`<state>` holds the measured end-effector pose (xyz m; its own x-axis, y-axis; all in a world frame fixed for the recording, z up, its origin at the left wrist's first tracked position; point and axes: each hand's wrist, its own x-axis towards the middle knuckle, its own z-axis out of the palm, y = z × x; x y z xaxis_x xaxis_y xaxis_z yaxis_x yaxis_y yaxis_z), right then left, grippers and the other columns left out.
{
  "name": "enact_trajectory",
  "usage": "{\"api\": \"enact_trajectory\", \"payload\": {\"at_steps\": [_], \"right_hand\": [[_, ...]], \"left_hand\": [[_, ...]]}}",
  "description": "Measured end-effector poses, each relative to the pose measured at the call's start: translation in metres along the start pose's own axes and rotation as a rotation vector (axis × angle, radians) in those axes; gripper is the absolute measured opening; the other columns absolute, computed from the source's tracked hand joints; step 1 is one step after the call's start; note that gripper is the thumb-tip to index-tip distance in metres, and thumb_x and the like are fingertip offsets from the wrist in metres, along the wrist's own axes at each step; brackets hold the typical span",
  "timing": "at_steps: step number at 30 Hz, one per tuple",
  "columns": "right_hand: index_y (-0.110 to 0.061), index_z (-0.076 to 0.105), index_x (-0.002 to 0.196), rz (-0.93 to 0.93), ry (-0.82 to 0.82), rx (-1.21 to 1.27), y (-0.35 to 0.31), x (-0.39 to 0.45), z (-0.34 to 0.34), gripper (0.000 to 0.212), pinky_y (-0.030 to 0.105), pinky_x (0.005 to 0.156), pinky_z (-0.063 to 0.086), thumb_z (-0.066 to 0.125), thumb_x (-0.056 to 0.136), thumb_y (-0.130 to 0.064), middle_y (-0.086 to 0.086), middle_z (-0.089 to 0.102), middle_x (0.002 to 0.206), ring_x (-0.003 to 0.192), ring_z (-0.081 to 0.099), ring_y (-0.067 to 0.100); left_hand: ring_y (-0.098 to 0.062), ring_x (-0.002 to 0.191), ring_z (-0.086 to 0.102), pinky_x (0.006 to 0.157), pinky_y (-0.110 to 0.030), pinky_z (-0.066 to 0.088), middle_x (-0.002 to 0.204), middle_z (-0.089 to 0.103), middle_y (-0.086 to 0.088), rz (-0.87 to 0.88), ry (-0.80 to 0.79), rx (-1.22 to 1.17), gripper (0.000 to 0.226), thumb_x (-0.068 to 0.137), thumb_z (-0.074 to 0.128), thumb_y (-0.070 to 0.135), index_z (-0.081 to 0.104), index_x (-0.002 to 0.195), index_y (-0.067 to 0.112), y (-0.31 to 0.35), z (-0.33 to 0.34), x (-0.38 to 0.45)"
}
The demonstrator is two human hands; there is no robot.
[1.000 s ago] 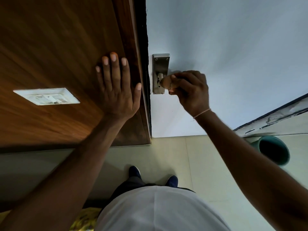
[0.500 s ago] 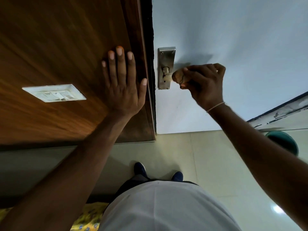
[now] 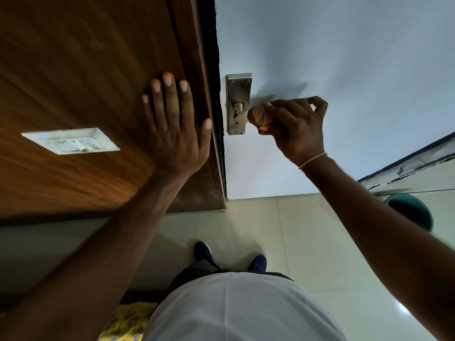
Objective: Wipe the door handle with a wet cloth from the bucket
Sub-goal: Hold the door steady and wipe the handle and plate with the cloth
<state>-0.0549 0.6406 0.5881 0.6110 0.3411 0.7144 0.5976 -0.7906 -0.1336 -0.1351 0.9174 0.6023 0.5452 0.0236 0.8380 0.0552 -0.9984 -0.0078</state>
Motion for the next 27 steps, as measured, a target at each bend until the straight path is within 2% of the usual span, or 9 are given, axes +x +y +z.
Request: {"api": "enact_trajectory", "payload": {"at_steps": [4, 7, 12, 14, 17, 22, 27], "right_hand": [[-0.024, 0.079, 0.116, 0.035, -0.021, 0.017, -0.037, 0.013, 0.017, 0.027, 0.047, 0.099, 0.036, 0.078, 0.096, -0.042, -0.004, 0.078, 0.113, 0.102, 0.071, 0.026], [-0.023, 0.077, 0.117, 0.037, -0.047, 0.022, -0.057, 0.018, 0.024, 0.027, 0.047, 0.1, 0.038, 0.072, 0.099, -0.043, -0.002, 0.077, 0.111, 0.102, 0.07, 0.028], [-0.023, 0.076, 0.117, -0.045, -0.094, -0.005, -0.025, 0.019, 0.007, 0.03, 0.046, 0.102, 0.034, 0.066, 0.102, -0.047, -0.004, 0.079, 0.11, 0.098, 0.071, 0.026], [-0.023, 0.075, 0.115, -0.022, -0.103, -0.008, -0.005, 0.012, -0.001, 0.035, 0.046, 0.102, 0.034, 0.065, 0.103, -0.054, -0.004, 0.078, 0.11, 0.099, 0.071, 0.026], [-0.021, 0.074, 0.111, 0.037, -0.122, -0.001, 0.004, 0.006, -0.004, 0.034, 0.046, 0.1, 0.035, 0.07, 0.1, -0.053, -0.002, 0.077, 0.108, 0.1, 0.071, 0.029], [-0.022, 0.071, 0.104, 0.067, -0.13, -0.033, -0.041, 0.017, 0.014, 0.027, 0.044, 0.094, 0.036, 0.078, 0.092, -0.045, 0.001, 0.073, 0.1, 0.094, 0.066, 0.032], [-0.021, 0.071, 0.104, 0.097, -0.119, -0.07, -0.063, 0.029, 0.018, 0.041, 0.046, 0.092, 0.04, 0.071, 0.094, -0.061, 0.004, 0.069, 0.093, 0.089, 0.063, 0.032]], "left_hand": [[-0.048, 0.154, 0.031, 0.133, -0.059, 0.017, 0.161, 0.044, -0.034, 0.007, 0.001, 0.007, 0.079, 0.1, 0.056, 0.038, 0.032, 0.162, -0.003, 0.0, 0.0, -0.001], [-0.048, 0.154, 0.031, 0.134, -0.058, 0.016, 0.161, 0.044, -0.034, 0.012, 0.004, 0.015, 0.079, 0.101, 0.055, 0.039, 0.032, 0.163, -0.003, -0.002, 0.0, -0.001], [-0.049, 0.154, 0.032, 0.133, -0.06, 0.019, 0.161, 0.045, -0.034, 0.001, 0.009, -0.009, 0.078, 0.1, 0.056, 0.038, 0.033, 0.162, -0.004, 0.001, -0.001, 0.0], [-0.049, 0.154, 0.032, 0.133, -0.061, 0.02, 0.162, 0.043, -0.034, 0.003, -0.002, -0.013, 0.077, 0.101, 0.056, 0.037, 0.033, 0.162, -0.004, 0.0, -0.002, 0.0], [-0.048, 0.155, 0.03, 0.133, -0.061, 0.019, 0.163, 0.042, -0.033, 0.008, -0.011, -0.014, 0.078, 0.101, 0.055, 0.037, 0.031, 0.163, -0.003, -0.001, -0.004, 0.0], [-0.048, 0.155, 0.03, 0.133, -0.061, 0.02, 0.163, 0.042, -0.033, 0.006, -0.014, -0.013, 0.079, 0.101, 0.056, 0.037, 0.03, 0.164, -0.002, 0.0, -0.003, 0.002], [-0.05, 0.155, 0.029, 0.132, -0.064, 0.021, 0.163, 0.04, -0.034, 0.006, -0.009, -0.019, 0.079, 0.103, 0.057, 0.037, 0.029, 0.165, -0.004, 0.002, 0.0, -0.002]]}}
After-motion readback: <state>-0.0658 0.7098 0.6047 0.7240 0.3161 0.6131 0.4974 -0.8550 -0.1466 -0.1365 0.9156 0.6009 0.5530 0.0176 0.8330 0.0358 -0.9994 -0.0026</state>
